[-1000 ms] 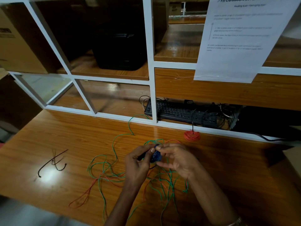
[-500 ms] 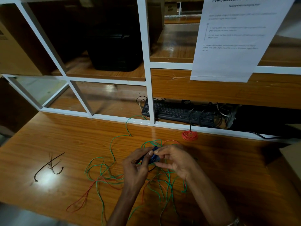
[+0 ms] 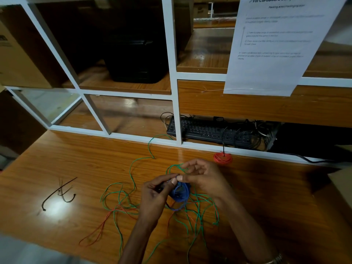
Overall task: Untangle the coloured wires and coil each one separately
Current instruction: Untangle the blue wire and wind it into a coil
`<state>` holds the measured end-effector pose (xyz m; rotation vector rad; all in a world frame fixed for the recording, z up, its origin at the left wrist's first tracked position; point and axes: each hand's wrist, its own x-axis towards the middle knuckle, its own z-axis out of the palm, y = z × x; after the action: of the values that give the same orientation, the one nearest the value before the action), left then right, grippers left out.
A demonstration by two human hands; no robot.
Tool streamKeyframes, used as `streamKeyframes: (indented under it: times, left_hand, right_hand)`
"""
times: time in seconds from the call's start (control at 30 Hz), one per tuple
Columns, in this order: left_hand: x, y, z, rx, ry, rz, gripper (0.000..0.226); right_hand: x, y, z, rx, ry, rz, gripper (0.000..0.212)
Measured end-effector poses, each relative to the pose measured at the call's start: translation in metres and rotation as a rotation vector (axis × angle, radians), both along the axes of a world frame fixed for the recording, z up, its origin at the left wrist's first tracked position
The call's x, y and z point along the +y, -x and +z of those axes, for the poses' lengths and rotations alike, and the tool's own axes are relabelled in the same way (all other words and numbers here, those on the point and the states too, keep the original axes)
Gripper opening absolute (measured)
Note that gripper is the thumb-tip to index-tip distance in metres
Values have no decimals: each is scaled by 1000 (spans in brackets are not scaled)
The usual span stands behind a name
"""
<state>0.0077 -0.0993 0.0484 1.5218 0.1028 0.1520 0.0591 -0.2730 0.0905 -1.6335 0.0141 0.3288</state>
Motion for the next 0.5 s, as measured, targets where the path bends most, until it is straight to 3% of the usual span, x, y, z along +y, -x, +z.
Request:
streamKeyframes:
  times: [0.13, 0.3, 0.5]
  left_hand:
    - [2, 0, 3, 50, 91, -14, 15]
    - [5, 4, 8, 42, 106, -36, 18]
    - [-1, 8, 23, -10, 111, -9, 24]
  right_hand:
    - [1, -3, 3, -147, 31, 133, 17]
    - [-1, -2, 9, -184, 54, 167, 9]
    - [-1, -4, 17, 68, -184, 144, 12]
